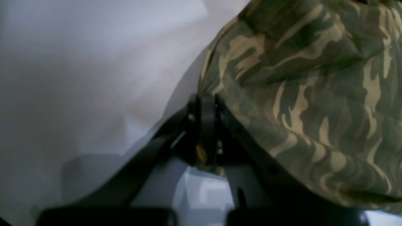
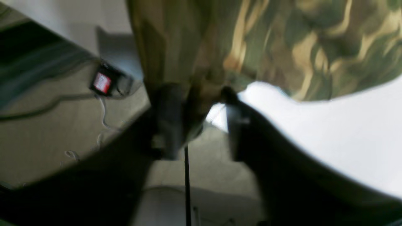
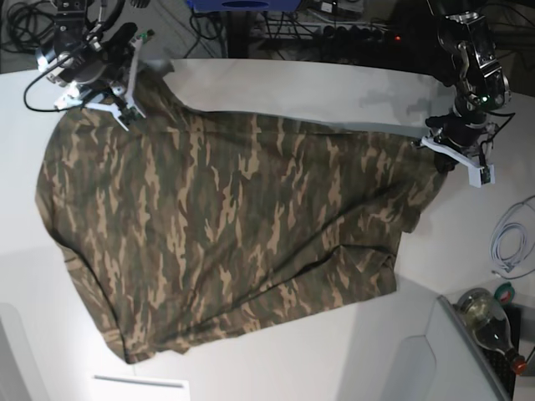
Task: Layout the t-shirt on the table in an organized manner, then fold the t-shirt properly
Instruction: 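Regrasp the shirt corner with the right gripper and stretch it away from the left gripper, then hold the shirt edge with both grippers and pull it taut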
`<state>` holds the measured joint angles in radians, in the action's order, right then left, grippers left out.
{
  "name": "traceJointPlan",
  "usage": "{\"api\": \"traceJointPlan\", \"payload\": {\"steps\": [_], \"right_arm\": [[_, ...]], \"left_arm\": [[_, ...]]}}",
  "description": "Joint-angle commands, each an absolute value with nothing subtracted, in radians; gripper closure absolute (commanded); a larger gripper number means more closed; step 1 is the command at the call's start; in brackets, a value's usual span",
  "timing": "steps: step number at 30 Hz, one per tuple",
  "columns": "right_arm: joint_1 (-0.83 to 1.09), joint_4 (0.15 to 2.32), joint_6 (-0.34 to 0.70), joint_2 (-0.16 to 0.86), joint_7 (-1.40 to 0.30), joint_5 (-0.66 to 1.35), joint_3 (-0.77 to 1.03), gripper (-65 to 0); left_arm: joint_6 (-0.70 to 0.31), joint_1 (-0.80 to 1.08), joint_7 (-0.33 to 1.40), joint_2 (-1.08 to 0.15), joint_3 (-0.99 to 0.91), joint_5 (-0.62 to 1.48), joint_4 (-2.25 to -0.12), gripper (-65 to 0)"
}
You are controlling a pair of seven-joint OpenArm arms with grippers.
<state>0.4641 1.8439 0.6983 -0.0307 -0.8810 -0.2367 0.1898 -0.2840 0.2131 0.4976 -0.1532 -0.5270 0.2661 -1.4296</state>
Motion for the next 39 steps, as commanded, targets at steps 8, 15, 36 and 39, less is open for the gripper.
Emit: {"api": "traceJointPlan", "payload": {"steps": [8, 15, 36, 39], "right_arm": [[0.246, 1.724, 0.698, -0.008, -0.855, -0.243, 0.472, -40.2], [0.039, 1.287, 0.698, 0.077, -0.754, -0.245, 0.562, 0.0], [-0.325, 0.839, 0.698, 0.285, -0.464, -0.243, 0.403, -3.6], [-0.18, 1.21, 0.698, 0.203, -0.596, -0.243, 0.449, -5.3]], "left_arm": [[-0.28, 0.206, 0.475, -0.166, -0.532, 0.274, -1.448, 0.0], [-0.28, 0.202, 0.475, -0.165, -0.526, 0.274, -1.442, 0.0], [-0.28, -0.099, 0.475, 0.028, -0.519, -0.071, -1.303, 0.0], [-0.28, -0.068, 0.475, 0.028, -0.519, -0.085, -1.334, 0.0]]}}
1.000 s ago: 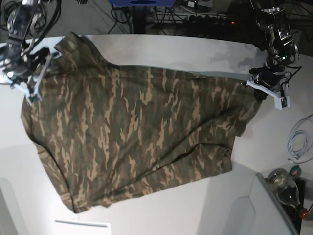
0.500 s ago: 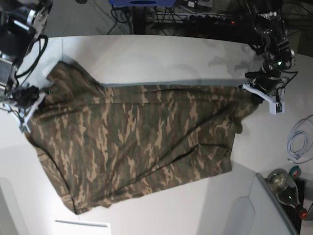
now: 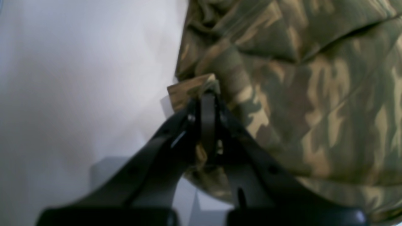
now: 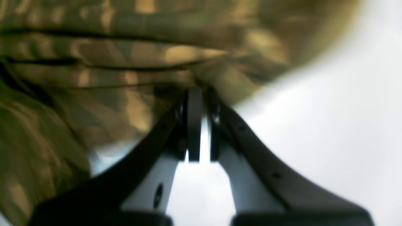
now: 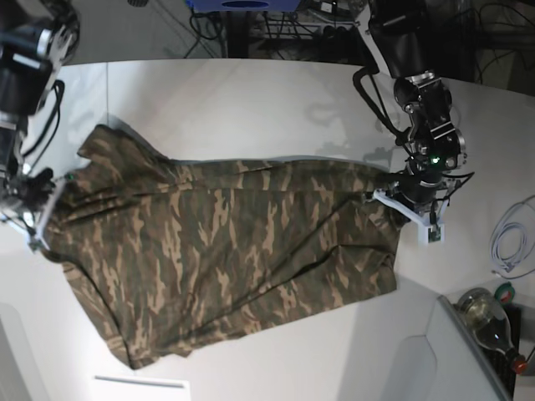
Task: Layout the t-shirt on the table in an organized manner, then fold the t-shirt properly
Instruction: 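Hold the shirt edge with both grippers and pull it taut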
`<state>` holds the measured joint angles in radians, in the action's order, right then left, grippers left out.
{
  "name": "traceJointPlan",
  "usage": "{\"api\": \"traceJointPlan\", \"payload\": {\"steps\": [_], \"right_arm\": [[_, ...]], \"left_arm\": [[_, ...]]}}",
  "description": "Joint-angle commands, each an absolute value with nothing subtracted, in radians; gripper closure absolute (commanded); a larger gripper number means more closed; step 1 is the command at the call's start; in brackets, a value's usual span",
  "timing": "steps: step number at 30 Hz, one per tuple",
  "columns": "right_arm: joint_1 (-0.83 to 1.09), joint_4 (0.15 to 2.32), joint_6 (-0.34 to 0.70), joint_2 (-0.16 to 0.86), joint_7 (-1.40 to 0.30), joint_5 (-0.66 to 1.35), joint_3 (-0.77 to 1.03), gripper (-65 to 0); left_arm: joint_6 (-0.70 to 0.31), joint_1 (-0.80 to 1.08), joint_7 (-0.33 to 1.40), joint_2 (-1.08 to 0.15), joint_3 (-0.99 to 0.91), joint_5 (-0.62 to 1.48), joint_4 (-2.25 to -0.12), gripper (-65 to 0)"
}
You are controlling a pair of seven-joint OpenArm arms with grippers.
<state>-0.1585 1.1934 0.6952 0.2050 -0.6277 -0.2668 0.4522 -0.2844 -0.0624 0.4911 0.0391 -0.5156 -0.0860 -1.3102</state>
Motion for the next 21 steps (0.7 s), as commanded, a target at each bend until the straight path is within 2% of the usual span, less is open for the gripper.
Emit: {"api": "traceJointPlan", "payload": {"steps": [1, 3, 6, 7, 13, 21], "right_arm": [[-0.137, 1.32, 0.698, 0.176, -0.625, -0.243, 0.453, -8.3], [-0.027, 1.54, 0.698, 0.127, -0.682, -0.243, 0.441, -21.3], [0.09, 1.722, 0.698, 0.048, -0.696, -0.243, 0.404, -43.7], [0.114, 1.738, 0.698, 0.03, -0.684, -0.243, 0.39, -46.7], [0.045, 1.57, 0.698, 0.018, -0.644, -0.243, 0.341, -38.7], [-0.068, 1.36, 0.698, 0.018, -0.644, -0.243, 0.338, -38.4]], "left_arm": [[-0.28, -0.058, 0.475, 0.027, -0.519, -0.087, -1.339, 0.0], [-0.282, -0.047, 0.475, 0.025, -0.521, -0.096, -1.354, 0.0], [-0.282, -0.021, 0.475, 0.008, -0.521, -0.087, -1.374, 0.0], [-0.282, -0.013, 0.475, 0.001, -0.521, -0.085, -1.377, 0.0], [-0.282, -0.001, 0.475, -0.013, -0.521, -0.085, -1.379, 0.0], [-0.282, -0.001, 0.475, -0.016, -0.526, -0.085, -1.377, 0.0]]}}
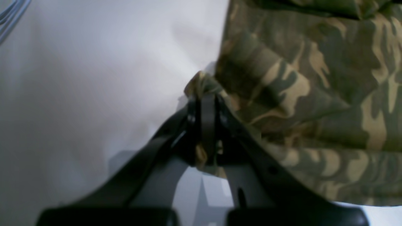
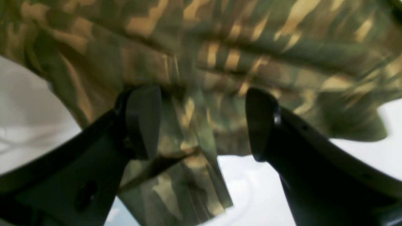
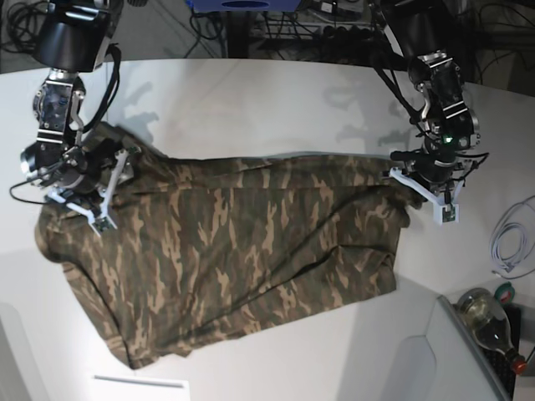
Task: Layout the t-shirt on the table in an organized manner, then fold the t-shirt properly
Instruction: 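Hold the shirt edge with both grippers and pull it taut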
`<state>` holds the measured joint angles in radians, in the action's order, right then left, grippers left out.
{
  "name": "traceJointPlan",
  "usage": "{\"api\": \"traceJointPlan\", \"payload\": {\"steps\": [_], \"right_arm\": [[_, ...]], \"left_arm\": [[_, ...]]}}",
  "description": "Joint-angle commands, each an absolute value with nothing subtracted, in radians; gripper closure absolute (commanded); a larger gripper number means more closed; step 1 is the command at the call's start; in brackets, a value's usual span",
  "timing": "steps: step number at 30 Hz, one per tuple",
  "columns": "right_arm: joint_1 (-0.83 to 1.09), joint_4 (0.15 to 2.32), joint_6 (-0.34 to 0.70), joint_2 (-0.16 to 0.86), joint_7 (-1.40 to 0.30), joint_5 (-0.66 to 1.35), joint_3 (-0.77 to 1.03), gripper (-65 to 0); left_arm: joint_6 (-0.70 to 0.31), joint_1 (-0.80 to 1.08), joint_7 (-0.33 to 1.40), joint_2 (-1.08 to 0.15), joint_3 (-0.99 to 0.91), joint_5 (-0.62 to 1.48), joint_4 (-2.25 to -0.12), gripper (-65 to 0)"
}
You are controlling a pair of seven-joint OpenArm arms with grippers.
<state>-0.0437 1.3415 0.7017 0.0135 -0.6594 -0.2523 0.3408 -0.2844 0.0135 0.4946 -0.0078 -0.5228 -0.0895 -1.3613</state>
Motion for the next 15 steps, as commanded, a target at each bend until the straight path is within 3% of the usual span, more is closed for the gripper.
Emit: {"api": "traceJointPlan", "payload": {"steps": [1, 4, 5, 9, 10, 15], "right_arm": [[-0.079, 1.334, 0.698, 0.016, -0.644, -0.243, 0.337, -38.4], [-0.097, 1.282, 0.698, 0.016, -0.644, -0.243, 0.337, -37.4], [-0.097, 1.282, 0.698, 0.016, -0.644, -0.243, 0.337, -34.4], [-0.064, 1.333, 0.698, 0.008, -0.651, -0.243, 0.337, -5.4], [-0.05, 1.362, 0.698, -0.004, -0.661, -0.243, 0.337, -2.3], [0.03, 1.55, 0.698, -0.047, -0.753, -0.243, 0.331, -3.6]], "left_arm": [[-0.282, -0.001, 0.475, -0.016, -0.526, -0.087, -1.377, 0.0], [-0.282, -0.001, 0.475, -0.016, -0.527, -0.09, -1.377, 0.0], [-0.282, -0.001, 0.475, -0.016, -0.527, -0.093, -1.377, 0.0], [-0.282, -0.001, 0.475, -0.016, -0.527, -0.094, -1.377, 0.0], [-0.282, -0.001, 0.475, -0.016, -0.529, -0.096, -1.377, 0.0], [-0.282, -0.001, 0.475, -0.018, -0.529, -0.096, -1.382, 0.0]]}}
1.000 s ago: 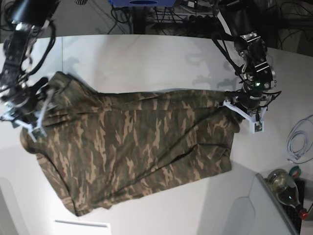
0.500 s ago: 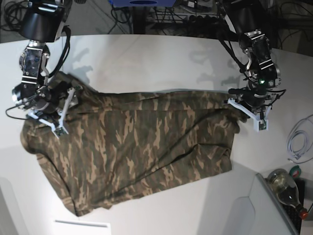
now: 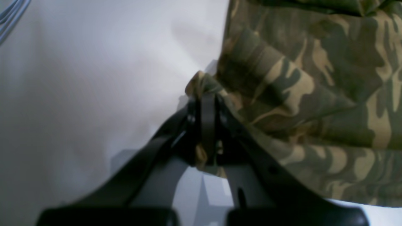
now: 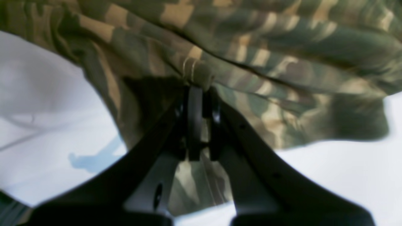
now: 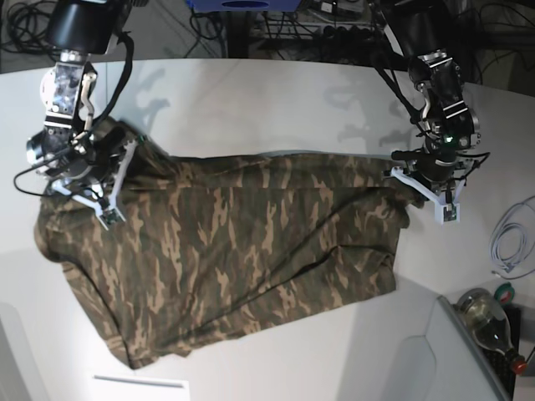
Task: Layout the t-shirt on the table in an organized manner, then fold the t-shirt properly
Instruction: 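Hold the shirt edge with both grippers and pull it taut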
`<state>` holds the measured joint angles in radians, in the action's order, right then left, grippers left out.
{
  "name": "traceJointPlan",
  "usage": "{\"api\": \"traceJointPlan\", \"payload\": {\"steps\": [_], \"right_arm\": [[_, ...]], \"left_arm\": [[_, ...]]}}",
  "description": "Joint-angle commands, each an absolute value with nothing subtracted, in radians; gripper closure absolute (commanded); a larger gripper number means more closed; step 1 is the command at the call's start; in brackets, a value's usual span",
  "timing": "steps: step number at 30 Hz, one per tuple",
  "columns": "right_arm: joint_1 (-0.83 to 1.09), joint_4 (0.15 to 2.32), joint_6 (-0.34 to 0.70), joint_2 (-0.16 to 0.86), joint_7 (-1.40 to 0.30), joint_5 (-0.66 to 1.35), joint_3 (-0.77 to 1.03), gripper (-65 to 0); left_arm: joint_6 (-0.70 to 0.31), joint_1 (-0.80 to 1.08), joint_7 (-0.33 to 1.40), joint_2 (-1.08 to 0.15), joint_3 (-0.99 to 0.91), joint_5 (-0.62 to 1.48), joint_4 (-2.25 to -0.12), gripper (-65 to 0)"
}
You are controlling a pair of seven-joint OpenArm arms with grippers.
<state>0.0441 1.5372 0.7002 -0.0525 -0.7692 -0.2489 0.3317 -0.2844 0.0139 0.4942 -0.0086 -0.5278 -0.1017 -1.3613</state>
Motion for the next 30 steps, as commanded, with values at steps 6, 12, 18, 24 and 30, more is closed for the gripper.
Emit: {"api": "traceJointPlan", "payload": {"steps": [6, 12, 18, 24, 30], "right_arm": [[0.193, 1.822, 0.698, -0.108, -0.895, -0.243, 0.203, -3.6], [0.318, 1.928, 0.698, -0.113, -0.967, -0.211, 0.024, -3.8], [0.311, 1.862, 0.698, -0.105, -1.043, -0.041, 0.004, -4.4], [0.3, 1.876, 0.698, -0.097, -1.106, 0.024, 0.013, -21.9], [0.325, 1.952, 0.698, -0.137, -1.017, 0.058, 0.292, -40.1]], "left_arm": [[-0.282, 0.015, 0.475, -0.018, -0.53, -0.097, -1.388, 0.0], [-0.282, 0.035, 0.476, -0.03, -0.53, -0.097, -1.388, 0.0], [-0.282, 0.035, 0.476, -0.05, -0.53, -0.097, -1.388, 0.0], [-0.282, 0.033, 0.476, -0.064, -0.532, -0.097, -1.386, 0.0], [-0.282, 0.036, 0.476, -0.081, -0.532, -0.096, -1.388, 0.0]]}}
